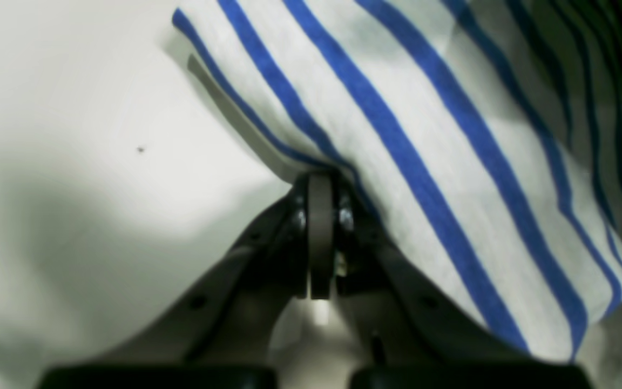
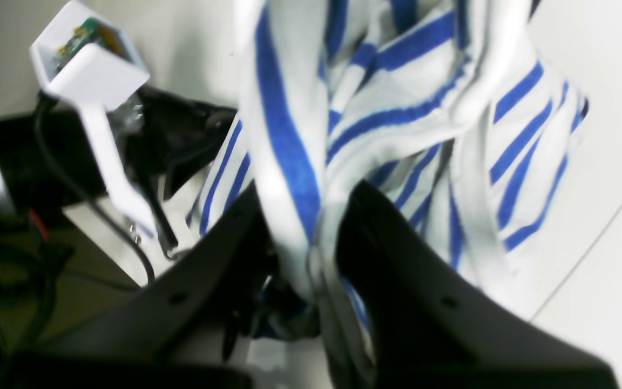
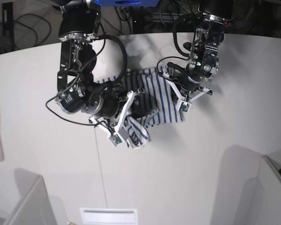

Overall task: Fold the T-shirt properly
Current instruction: 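Fold the shirt end in the right gripper over toward the left gripper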

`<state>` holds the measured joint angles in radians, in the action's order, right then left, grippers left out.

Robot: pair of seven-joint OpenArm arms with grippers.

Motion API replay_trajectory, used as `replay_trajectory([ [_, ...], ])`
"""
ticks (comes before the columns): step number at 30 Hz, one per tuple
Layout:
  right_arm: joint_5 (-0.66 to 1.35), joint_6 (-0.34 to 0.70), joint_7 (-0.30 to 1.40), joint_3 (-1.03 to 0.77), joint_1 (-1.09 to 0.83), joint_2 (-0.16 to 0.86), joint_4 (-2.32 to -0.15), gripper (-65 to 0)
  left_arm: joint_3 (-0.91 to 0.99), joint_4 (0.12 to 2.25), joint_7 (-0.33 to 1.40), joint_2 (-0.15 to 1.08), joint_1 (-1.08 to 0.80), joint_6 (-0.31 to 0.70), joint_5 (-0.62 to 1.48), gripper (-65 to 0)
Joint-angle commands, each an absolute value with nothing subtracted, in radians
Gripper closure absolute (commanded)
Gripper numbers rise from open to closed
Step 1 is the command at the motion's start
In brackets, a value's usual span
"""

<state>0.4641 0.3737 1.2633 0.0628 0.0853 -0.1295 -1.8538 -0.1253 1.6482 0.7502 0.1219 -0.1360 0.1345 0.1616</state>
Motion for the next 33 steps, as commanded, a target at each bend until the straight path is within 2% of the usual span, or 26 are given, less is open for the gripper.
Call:
replay_trajectory([
  [1, 0.487, 0.357, 1.241, 0.065, 0.105, -0.134, -1.859, 0.0, -0.122, 1.672, 0.733, 0.122, -0.127, 0.139, 0.166, 0.0],
  [8, 0.486, 0.325, 1.214, 0.168, 0.093, -0.134, -1.844, 0.0, -0.12, 1.672, 0.733, 0.122, -0.14, 0.139, 0.162, 0.0],
  [16, 0.486, 0.174, 1.09, 0.28, 0.096, -0.128, -1.678, 0.0, -0.096, 1.71, 0.733, 0.13, -0.188, 0.139, 0.17, 0.0],
  [22, 0.486, 0.125, 1.07, 0.331, 0.096, -0.127, -1.626, 0.0, 0.111, 1.827, 0.733, 0.125, -0.285, 0.145, 0.171, 0.0],
  [28, 0.49, -0.008, 1.07, 0.381, 0.108, -0.13, -1.626, 0.0, 0.268, 1.87, 0.733, 0.128, -0.361, 0.145, 0.173, 0.0],
  [29, 0.49, -0.008, 1.07, 0.381, 0.108, -0.131, -1.627, -4.5, 0.291, 1.87, 0.733, 0.125, -0.371, 0.147, 0.173, 0.0],
  [30, 0.49, -0.008, 1.072, 0.38, 0.108, -0.131, -1.633, -14.1, 0.311, 1.87, 0.733, 0.125, -0.38, 0.159, 0.173, 0.0],
  [33, 0.49, -0.008, 1.073, 0.38, 0.099, -0.131, -1.685, -35.6, 0.375, 1.865, 0.733, 0.122, -0.39, 0.246, 0.173, 0.0],
])
